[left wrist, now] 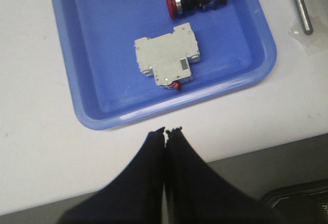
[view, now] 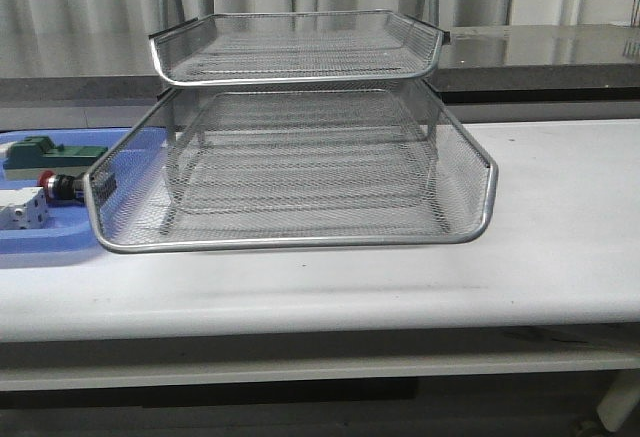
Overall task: Place button on rack with both arms
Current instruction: 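Lower the left gripper onto the red push button and grasp it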
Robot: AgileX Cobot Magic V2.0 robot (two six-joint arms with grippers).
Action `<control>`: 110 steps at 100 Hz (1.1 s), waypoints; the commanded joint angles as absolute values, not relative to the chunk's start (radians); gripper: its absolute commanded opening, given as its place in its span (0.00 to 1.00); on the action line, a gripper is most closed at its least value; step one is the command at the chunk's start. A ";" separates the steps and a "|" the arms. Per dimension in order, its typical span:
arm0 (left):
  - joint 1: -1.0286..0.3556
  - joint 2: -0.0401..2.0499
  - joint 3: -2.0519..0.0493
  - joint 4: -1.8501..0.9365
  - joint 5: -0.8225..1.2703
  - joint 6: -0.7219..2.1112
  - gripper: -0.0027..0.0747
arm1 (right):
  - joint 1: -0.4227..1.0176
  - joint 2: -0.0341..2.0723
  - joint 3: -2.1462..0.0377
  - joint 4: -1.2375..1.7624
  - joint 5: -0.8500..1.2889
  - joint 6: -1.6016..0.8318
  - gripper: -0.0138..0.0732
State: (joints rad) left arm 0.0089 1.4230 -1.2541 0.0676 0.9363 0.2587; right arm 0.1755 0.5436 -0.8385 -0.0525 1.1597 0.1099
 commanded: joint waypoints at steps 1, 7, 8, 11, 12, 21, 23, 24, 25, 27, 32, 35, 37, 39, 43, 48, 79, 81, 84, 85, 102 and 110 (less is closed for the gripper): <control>0.008 1.421 -1.310 0.014 0.919 0.310 0.01 | 0.175 0.547 -0.869 -0.066 1.111 0.107 0.08; 0.008 1.430 -1.317 -0.006 0.929 0.337 0.05 | 0.175 0.547 -0.869 -0.066 1.111 0.107 0.08; 0.008 1.433 -1.320 -0.008 0.933 0.340 0.06 | 0.175 0.547 -0.869 -0.066 1.111 0.107 0.08; 0.008 1.432 -1.322 -0.008 0.940 0.343 0.11 | 0.175 0.547 -0.869 -0.066 1.111 0.107 0.08; 0.008 1.432 -1.322 -0.008 0.941 0.346 0.12 | 0.175 0.547 -0.869 -0.066 1.111 0.107 0.08; 0.008 1.432 -1.322 -0.008 0.969 0.373 0.35 | 0.175 0.547 -0.869 -0.066 1.111 0.107 0.08; 0.008 1.432 -1.322 -0.008 0.974 0.373 0.43 | 0.175 0.547 -0.869 -0.066 1.111 0.107 0.08; 0.008 1.432 -1.322 -0.008 0.976 0.373 0.45 | 0.175 0.547 -0.869 -0.066 1.111 0.107 0.08; 0.008 1.432 -1.322 -0.008 0.976 0.373 0.50 | 0.175 0.547 -0.869 -0.066 1.111 0.107 0.08; 0.008 1.432 -1.322 -0.008 0.978 0.373 0.58 | 0.175 0.547 -0.869 -0.066 1.111 0.107 0.08; 0.008 1.432 -1.322 -0.008 0.978 0.373 0.75 | 0.175 0.547 -0.869 -0.066 1.111 0.107 0.08; 0.008 1.432 -1.322 -0.008 0.978 0.373 0.82 | 0.175 0.547 -0.869 -0.066 1.111 0.107 0.08; 0.008 1.432 -1.322 -0.008 0.978 0.373 0.86 | 0.175 0.547 -0.869 -0.066 1.111 0.107 0.08; 0.008 1.432 -1.322 -0.008 0.978 0.373 0.89 | 0.175 0.547 -0.869 -0.066 1.111 0.107 0.08; 0.008 1.432 -1.322 -0.008 0.977 0.373 0.92 | 0.175 0.547 -0.869 -0.066 1.111 0.107 0.08; 0.008 1.432 -1.322 -0.010 0.977 0.373 0.91 | 0.175 0.547 -0.869 -0.066 1.111 0.107 0.08; 0.008 1.443 -1.322 -0.079 0.904 0.486 0.86 | 0.175 0.547 -0.869 -0.066 1.111 0.107 0.08; 0.008 1.448 -1.322 -0.079 0.904 0.510 0.86 | 0.175 0.547 -0.869 -0.066 1.111 0.107 0.08; 0.005 1.454 -1.322 -0.079 0.902 0.543 0.86 | 0.175 0.547 -0.869 -0.066 1.111 0.107 0.08; 0.003 1.460 -1.324 -0.079 0.902 0.549 0.86 | 0.175 0.547 -0.869 -0.066 1.111 0.107 0.08; -0.019 1.549 -1.371 -0.083 0.900 0.671 0.86 | 0.175 0.547 -0.869 -0.066 1.111 0.107 0.08; -0.039 1.599 -1.406 -0.065 0.900 0.746 0.86 | 0.175 0.547 -0.869 -0.066 1.111 0.107 0.08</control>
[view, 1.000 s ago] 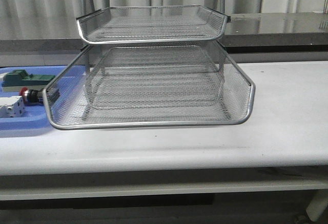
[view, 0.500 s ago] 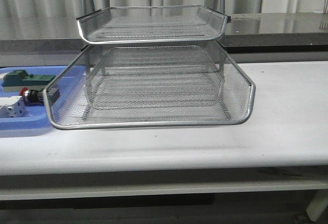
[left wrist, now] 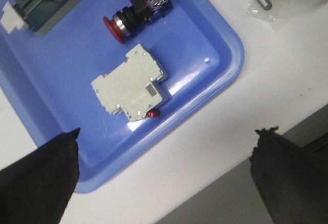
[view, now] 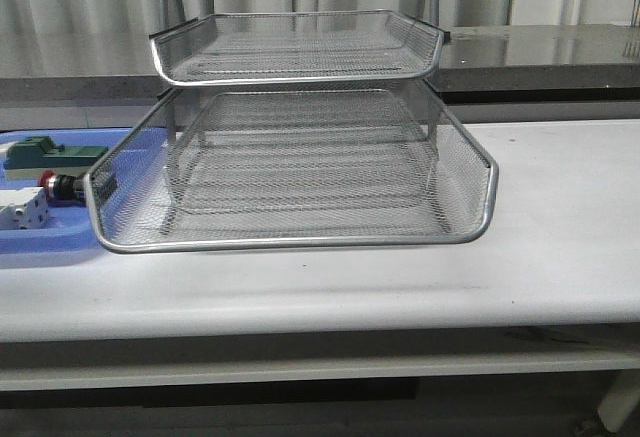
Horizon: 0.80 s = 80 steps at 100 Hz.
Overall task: Place button on rack with both arms
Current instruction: 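Lower the left gripper onto the red push button and grasp it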
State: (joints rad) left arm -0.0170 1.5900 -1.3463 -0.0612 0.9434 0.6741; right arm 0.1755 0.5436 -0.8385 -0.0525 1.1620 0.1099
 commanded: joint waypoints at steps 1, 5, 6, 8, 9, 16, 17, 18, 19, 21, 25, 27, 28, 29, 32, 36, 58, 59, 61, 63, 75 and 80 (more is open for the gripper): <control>-0.043 1.608 -1.410 -0.062 0.900 0.749 0.86 | 0.175 0.547 -0.869 -0.066 1.111 0.107 0.08; -0.055 1.638 -1.433 -0.044 0.899 0.764 0.86 | 0.175 0.547 -0.869 -0.066 1.111 0.107 0.08; -0.056 1.643 -1.437 -0.041 0.899 0.767 0.86 | 0.175 0.547 -0.869 -0.066 1.111 0.107 0.08; -0.062 1.659 -1.450 -0.032 0.896 0.770 0.86 | 0.175 0.547 -0.869 -0.066 1.111 0.107 0.08; -0.064 1.664 -1.454 -0.026 0.896 0.769 0.86 | 0.175 0.547 -0.869 -0.066 1.111 0.107 0.08; -0.079 1.720 -1.508 0.000 0.895 0.774 0.86 | 0.175 0.547 -0.869 -0.066 1.111 0.107 0.08; -0.081 1.733 -1.519 0.000 0.897 0.774 0.86 | 0.175 0.547 -0.869 -0.066 1.111 0.107 0.08; -0.084 1.738 -1.525 0.007 0.899 0.776 0.86 | 0.175 0.547 -0.869 -0.066 1.111 0.107 0.08; -0.087 1.750 -1.537 0.009 0.901 0.779 0.86 | 0.175 0.547 -0.869 -0.066 1.111 0.107 0.08; -0.089 1.762 -1.554 0.019 0.903 0.783 0.86 | 0.175 0.547 -0.869 -0.066 1.111 0.107 0.08; -0.092 1.797 -1.584 0.034 0.912 0.790 0.86 | 0.175 0.547 -0.869 -0.066 1.111 0.107 0.08; -0.096 1.815 -1.602 0.038 0.918 0.795 0.86 | 0.175 0.547 -0.869 -0.066 1.111 0.107 0.08; -0.097 1.821 -1.614 0.043 0.925 0.795 0.86 | 0.175 0.547 -0.869 -0.066 1.111 0.107 0.08; -0.099 1.833 -1.620 0.047 0.928 0.797 0.86 | 0.175 0.547 -0.869 -0.066 1.111 0.107 0.08; -0.101 1.856 -1.645 0.064 0.941 0.801 0.86 | 0.175 0.547 -0.869 -0.066 1.111 0.107 0.08; -0.101 1.891 -1.682 0.085 0.962 0.805 0.86 | 0.175 0.547 -0.869 -0.066 1.111 0.107 0.08; -0.101 2.030 -1.843 0.090 1.006 0.829 0.86 | 0.175 0.547 -0.869 -0.066 1.111 0.107 0.08; -0.101 2.037 -1.852 0.090 1.008 0.833 0.86 | 0.175 0.547 -0.869 -0.066 1.111 0.107 0.08; -0.101 2.048 -1.863 0.090 1.010 0.837 0.86 | 0.175 0.547 -0.869 -0.066 1.111 0.107 0.08; -0.101 2.055 -1.874 0.088 1.010 0.842 0.86 | 0.175 0.547 -0.869 -0.066 1.111 0.107 0.08; -0.101 2.105 -1.914 0.088 1.010 0.860 0.86 | 0.175 0.547 -0.869 -0.066 1.111 0.107 0.08; -0.101 2.122 -1.928 0.088 1.010 0.867 0.86 | 0.175 0.547 -0.869 -0.066 1.111 0.107 0.08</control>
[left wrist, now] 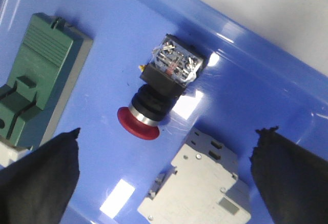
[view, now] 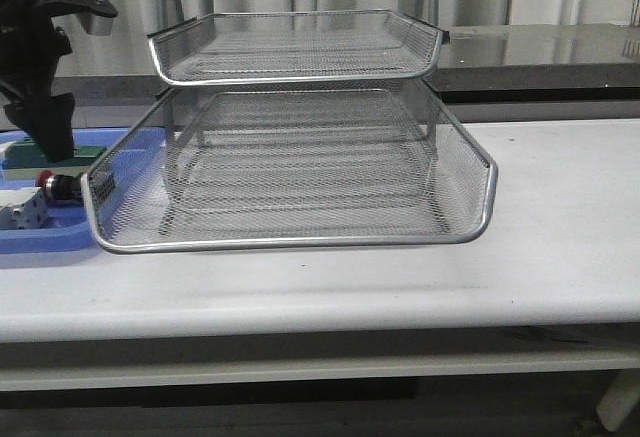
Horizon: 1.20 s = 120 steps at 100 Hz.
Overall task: Place button on rack with both arms
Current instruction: 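Lower the left gripper onto the red push button and grasp it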
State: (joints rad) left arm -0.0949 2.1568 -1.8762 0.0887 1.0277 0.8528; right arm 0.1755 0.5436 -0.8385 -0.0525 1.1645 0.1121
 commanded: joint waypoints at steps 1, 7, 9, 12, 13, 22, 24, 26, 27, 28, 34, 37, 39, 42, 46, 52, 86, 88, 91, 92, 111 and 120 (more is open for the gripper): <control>-0.101 2.126 -1.931 0.088 1.010 0.867 0.86 | 0.175 0.547 -0.869 -0.066 1.111 0.107 0.08; -0.101 2.148 -1.944 0.088 1.002 0.871 0.86 | 0.175 0.547 -0.869 -0.066 1.111 0.107 0.08; -0.101 2.153 -1.950 0.088 1.000 0.871 0.86 | 0.175 0.547 -0.869 -0.066 1.111 0.107 0.08; -0.101 2.162 -1.955 0.088 0.991 0.871 0.86 | 0.175 0.547 -0.869 -0.066 1.111 0.107 0.08; -0.101 2.164 -1.955 0.088 0.988 0.871 0.86 | 0.175 0.547 -0.869 -0.066 1.111 0.107 0.08; -0.101 2.183 -1.957 0.090 0.963 0.878 0.86 | 0.175 0.547 -0.869 -0.066 1.111 0.107 0.08; -0.101 2.187 -1.959 0.090 0.958 0.886 0.86 | 0.175 0.547 -0.869 -0.066 1.111 0.107 0.08; -0.101 2.191 -1.959 0.090 0.956 0.892 0.86 | 0.175 0.547 -0.869 -0.066 1.111 0.107 0.08; -0.101 2.193 -1.959 0.090 0.956 0.894 0.86 | 0.175 0.547 -0.869 -0.066 1.111 0.107 0.08; -0.101 2.196 -1.959 0.090 0.954 0.896 0.86 | 0.175 0.547 -0.869 -0.066 1.111 0.107 0.08; -0.101 2.208 -1.959 0.090 0.946 0.899 0.86 | 0.175 0.547 -0.869 -0.066 1.111 0.107 0.08; -0.101 2.213 -1.959 0.090 0.944 0.899 0.86 | 0.175 0.547 -0.869 -0.066 1.111 0.107 0.08; -0.101 2.219 -1.961 0.090 0.942 0.899 0.86 | 0.175 0.547 -0.869 -0.066 1.111 0.107 0.08; -0.101 2.228 -1.961 0.090 0.939 0.899 0.86 | 0.175 0.547 -0.869 -0.066 1.111 0.107 0.08; -0.101 2.235 -1.967 0.090 0.935 0.899 0.86 | 0.175 0.547 -0.869 -0.066 1.111 0.107 0.08; -0.101 2.249 -1.970 0.090 0.925 0.899 0.86 | 0.175 0.547 -0.869 -0.066 1.111 0.107 0.08; -0.101 2.289 -1.985 0.090 0.873 0.910 0.86 | 0.175 0.547 -0.869 -0.066 1.111 0.107 0.08; -0.101 2.292 -1.987 0.090 0.873 0.910 0.86 | 0.175 0.547 -0.869 -0.066 1.111 0.107 0.08; -0.101 2.300 -1.987 0.090 0.873 0.910 0.86 | 0.175 0.547 -0.869 -0.066 1.111 0.107 0.08; -0.101 2.299 -1.987 0.090 0.871 0.910 0.86 | 0.175 0.547 -0.869 -0.066 1.111 0.107 0.08; -0.101 2.324 -1.989 0.086 0.869 0.912 0.86 | 0.175 0.547 -0.869 -0.066 1.111 0.107 0.08; -0.101 2.326 -1.989 0.084 0.869 0.912 0.86 | 0.175 0.547 -0.869 -0.066 1.111 0.107 0.08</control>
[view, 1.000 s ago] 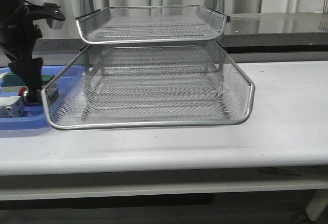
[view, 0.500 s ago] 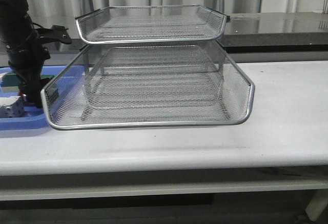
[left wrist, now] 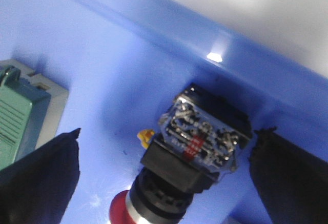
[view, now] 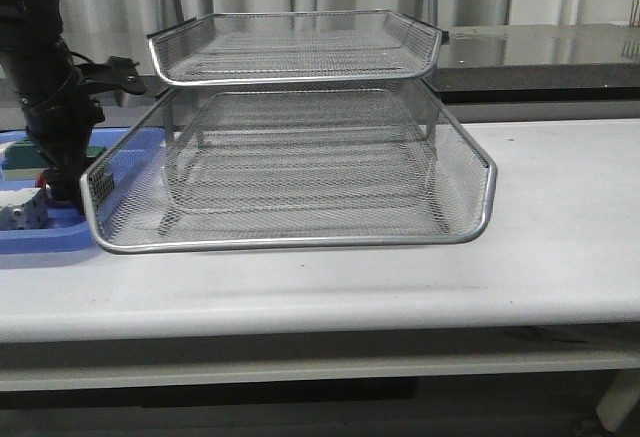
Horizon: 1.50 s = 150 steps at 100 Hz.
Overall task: Place button on rack with both arms
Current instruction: 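Lower the left gripper onto the red push button and grasp it, then lift the red push button and carry it over the pulled-out tier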
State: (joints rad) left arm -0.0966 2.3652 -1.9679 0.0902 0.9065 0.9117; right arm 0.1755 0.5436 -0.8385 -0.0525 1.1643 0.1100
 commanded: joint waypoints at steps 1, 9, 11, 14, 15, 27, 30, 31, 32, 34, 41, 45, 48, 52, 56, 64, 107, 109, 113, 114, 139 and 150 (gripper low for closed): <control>-0.101 2.326 -1.989 0.084 0.869 0.912 0.86 | 0.175 0.547 -0.869 -0.066 1.111 0.107 0.08; -0.101 2.326 -1.989 0.084 0.869 0.912 0.82 | 0.175 0.547 -0.869 -0.066 1.111 0.107 0.08; -0.101 2.326 -1.989 0.084 0.872 0.912 0.80 | 0.175 0.547 -0.869 -0.066 1.111 0.107 0.08; -0.101 2.326 -1.989 0.083 0.874 0.912 0.76 | 0.175 0.547 -0.869 -0.066 1.111 0.107 0.08; -0.101 2.326 -1.989 0.081 0.874 0.912 0.75 | 0.175 0.547 -0.869 -0.066 1.111 0.107 0.08; -0.101 2.326 -1.989 0.080 0.874 0.912 0.50 | 0.175 0.547 -0.869 -0.066 1.111 0.107 0.08; -0.101 2.326 -1.989 0.080 0.874 0.912 0.42 | 0.175 0.547 -0.869 -0.066 1.111 0.107 0.08; -0.101 2.326 -1.989 0.080 0.874 0.912 0.41 | 0.175 0.547 -0.869 -0.066 1.111 0.107 0.08; -0.101 2.326 -1.989 0.080 0.874 0.912 0.38 | 0.175 0.547 -0.869 -0.066 1.111 0.107 0.08; -0.101 2.326 -1.989 0.080 0.874 0.912 0.35 | 0.175 0.547 -0.869 -0.066 1.111 0.107 0.08; -0.101 2.326 -1.989 0.080 0.876 0.912 0.23 | 0.175 0.547 -0.869 -0.066 1.111 0.107 0.08; -0.101 2.326 -1.989 0.080 0.880 0.912 0.18 | 0.175 0.547 -0.869 -0.066 1.111 0.107 0.08; -0.101 2.326 -1.989 0.080 0.882 0.912 0.15 | 0.175 0.547 -0.869 -0.066 1.111 0.107 0.08; -0.101 2.326 -1.989 0.080 0.888 0.912 0.11 | 0.175 0.547 -0.869 -0.066 1.111 0.107 0.08; -0.101 2.326 -1.991 0.080 0.899 0.912 0.09 | 0.175 0.547 -0.869 -0.066 1.111 0.107 0.08; -0.101 2.324 -2.004 0.080 0.939 0.906 0.06 | 0.175 0.547 -0.869 -0.066 1.111 0.107 0.08; -0.081 2.284 -2.210 0.017 1.175 0.835 0.06 | 0.175 0.547 -0.869 -0.066 1.111 0.107 0.08; -0.079 2.282 -2.216 0.017 1.192 0.835 0.06 | 0.175 0.547 -0.869 -0.066 1.111 0.107 0.08; -0.079 2.273 -2.225 0.009 1.221 0.833 0.06 | 0.175 0.547 -0.869 -0.066 1.111 0.107 0.08; -0.077 2.271 -2.227 0.008 1.226 0.831 0.06 | 0.175 0.547 -0.869 -0.066 1.111 0.107 0.08; -0.025 2.186 -2.227 -0.130 1.273 0.776 0.06 | 0.175 0.547 -0.869 -0.066 1.111 0.107 0.08; -0.014 2.140 -2.226 -0.142 1.273 0.751 0.06 | 0.175 0.547 -0.869 -0.066 1.111 0.107 0.08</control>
